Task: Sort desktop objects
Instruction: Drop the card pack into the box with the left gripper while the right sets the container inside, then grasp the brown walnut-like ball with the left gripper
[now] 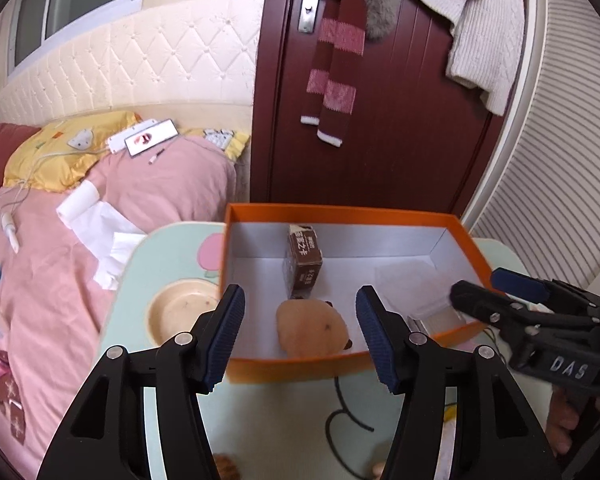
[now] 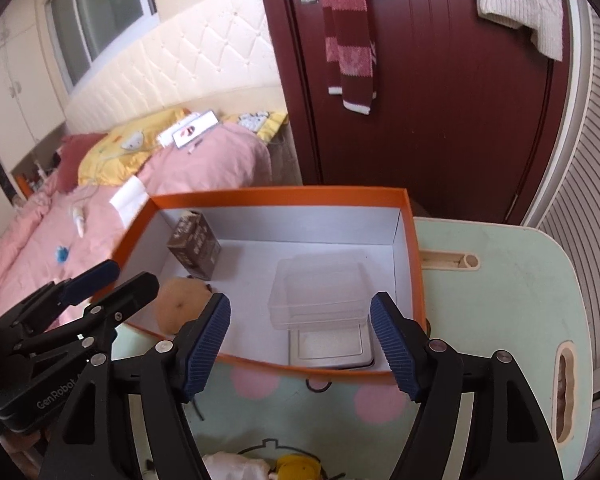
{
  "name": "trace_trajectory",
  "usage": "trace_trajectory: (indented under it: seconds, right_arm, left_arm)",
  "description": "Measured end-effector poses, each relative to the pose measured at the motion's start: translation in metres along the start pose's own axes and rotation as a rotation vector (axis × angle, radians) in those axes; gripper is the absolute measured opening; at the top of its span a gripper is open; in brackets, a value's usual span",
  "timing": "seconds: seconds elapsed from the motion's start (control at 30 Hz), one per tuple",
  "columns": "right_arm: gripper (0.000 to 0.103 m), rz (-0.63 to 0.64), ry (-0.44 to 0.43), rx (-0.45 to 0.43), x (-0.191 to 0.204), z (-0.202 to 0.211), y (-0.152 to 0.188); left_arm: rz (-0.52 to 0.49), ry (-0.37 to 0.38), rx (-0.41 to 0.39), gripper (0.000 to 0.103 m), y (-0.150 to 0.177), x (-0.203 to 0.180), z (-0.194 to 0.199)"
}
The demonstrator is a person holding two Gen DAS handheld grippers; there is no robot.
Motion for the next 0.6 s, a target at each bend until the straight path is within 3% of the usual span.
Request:
trace_trajectory:
  seconds: [0.07, 0.13, 0.27, 0.43, 0.6]
  right_arm:
    - [0.077, 0.002, -0.004, -0.040, 0.002, 0.020, -0.004]
    - [0.082, 0.005, -0.007, -0.082, 0.003, 0.040, -0.003]
    - [0.082, 0.009, -0.003, -0.149, -0.002, 0.079, 0.014]
    - [0.082, 0.001, 0.016, -0.201, -0.013, 0.102, 0.059]
    - [0.083, 0.002, 0.096, -0.269, -0.021, 0.110, 0.112]
  left_arm:
    - [0.002, -0.011, -0.017, 0.067, -0.002, 0.012, 0.019]
    - [0.014, -0.035, -0.032, 0.067, 0.001, 0.025, 0.037]
    - [0.021, -0.055, -0.037, 0.067, 0.021, 0.045, 0.060]
    - [0.016, -0.065, 0.067, 0.067, 0.066, 0.051, 0.038]
    - [-0.029, -0.084, 0.091, 0.067, 0.085, 0.043, 0.021]
Point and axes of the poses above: each gripper's, at about its wrist camera, not at the fingertips, and z roughly against the way its jaws point, x to its left, y to its underside, the point moved 3 cm from there along -z, roughly the way its jaws point, and after that the axes turned 8 degrees about -x, right-handed, at the moved point
